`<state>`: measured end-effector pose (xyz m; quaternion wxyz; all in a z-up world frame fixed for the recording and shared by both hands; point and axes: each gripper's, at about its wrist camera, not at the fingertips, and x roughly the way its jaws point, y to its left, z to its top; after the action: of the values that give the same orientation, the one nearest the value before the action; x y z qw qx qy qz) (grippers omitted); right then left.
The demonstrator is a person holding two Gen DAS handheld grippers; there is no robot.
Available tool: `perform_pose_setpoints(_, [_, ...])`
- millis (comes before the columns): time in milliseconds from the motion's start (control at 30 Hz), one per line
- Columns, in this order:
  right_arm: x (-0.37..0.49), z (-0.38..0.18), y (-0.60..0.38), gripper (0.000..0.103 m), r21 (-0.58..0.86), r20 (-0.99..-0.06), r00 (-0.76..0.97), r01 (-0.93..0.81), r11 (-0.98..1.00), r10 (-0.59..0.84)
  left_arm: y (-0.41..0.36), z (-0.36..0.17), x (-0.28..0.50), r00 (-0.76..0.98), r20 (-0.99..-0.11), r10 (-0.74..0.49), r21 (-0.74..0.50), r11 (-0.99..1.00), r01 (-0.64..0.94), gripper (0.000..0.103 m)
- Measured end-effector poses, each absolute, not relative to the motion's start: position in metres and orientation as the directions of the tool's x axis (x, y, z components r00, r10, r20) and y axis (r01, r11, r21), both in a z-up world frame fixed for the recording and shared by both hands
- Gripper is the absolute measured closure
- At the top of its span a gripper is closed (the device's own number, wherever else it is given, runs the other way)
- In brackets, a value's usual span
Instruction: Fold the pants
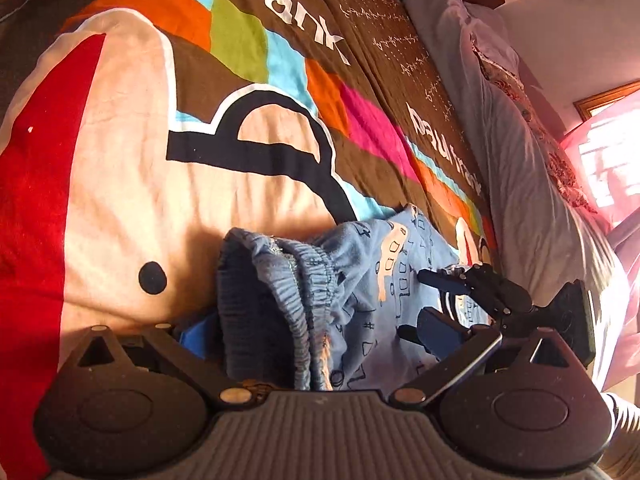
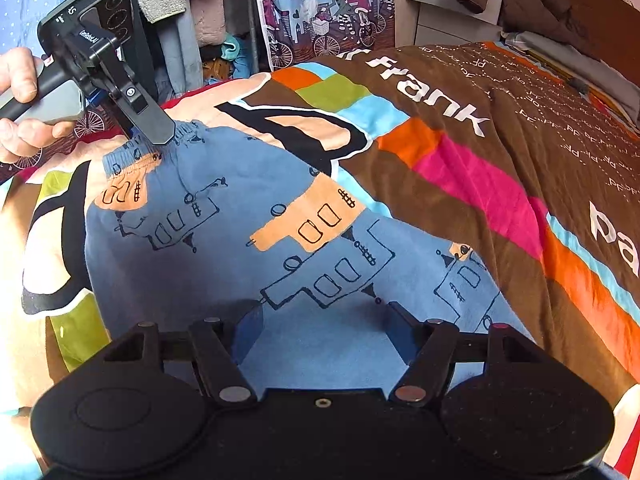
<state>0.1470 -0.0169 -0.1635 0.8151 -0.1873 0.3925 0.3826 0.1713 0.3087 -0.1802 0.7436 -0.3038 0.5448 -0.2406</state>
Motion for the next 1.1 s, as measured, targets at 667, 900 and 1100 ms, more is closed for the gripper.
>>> perform_pose_setpoints(667, [0.142,-0.163,-0.023,0.033,0.013,-0.780,0.385,-0.778,0.628,0.493,0.304,-0.189,0.166,0.299,-0.647,-0.701,-0.711,0.696,0.095,0.086])
perform_pose_setpoints(900, [0.133,-0.159,-0.028,0.040,-0.021,-0.768,0.406,-0.788,0.615,0.495,0.296,-0.160,0.156,0.378,-0.665,-0.644,-0.649,0.749,0.134,0.087])
perform_pose_setpoints(1100, [0.135,-0.168,-0.035,0.045,-0.020,-0.779,0.411,-0.772,0.635,0.474,0.260,-0.118,0.153,0.405,-0.672,-0.620,-0.598,0.777,0.196,0.087])
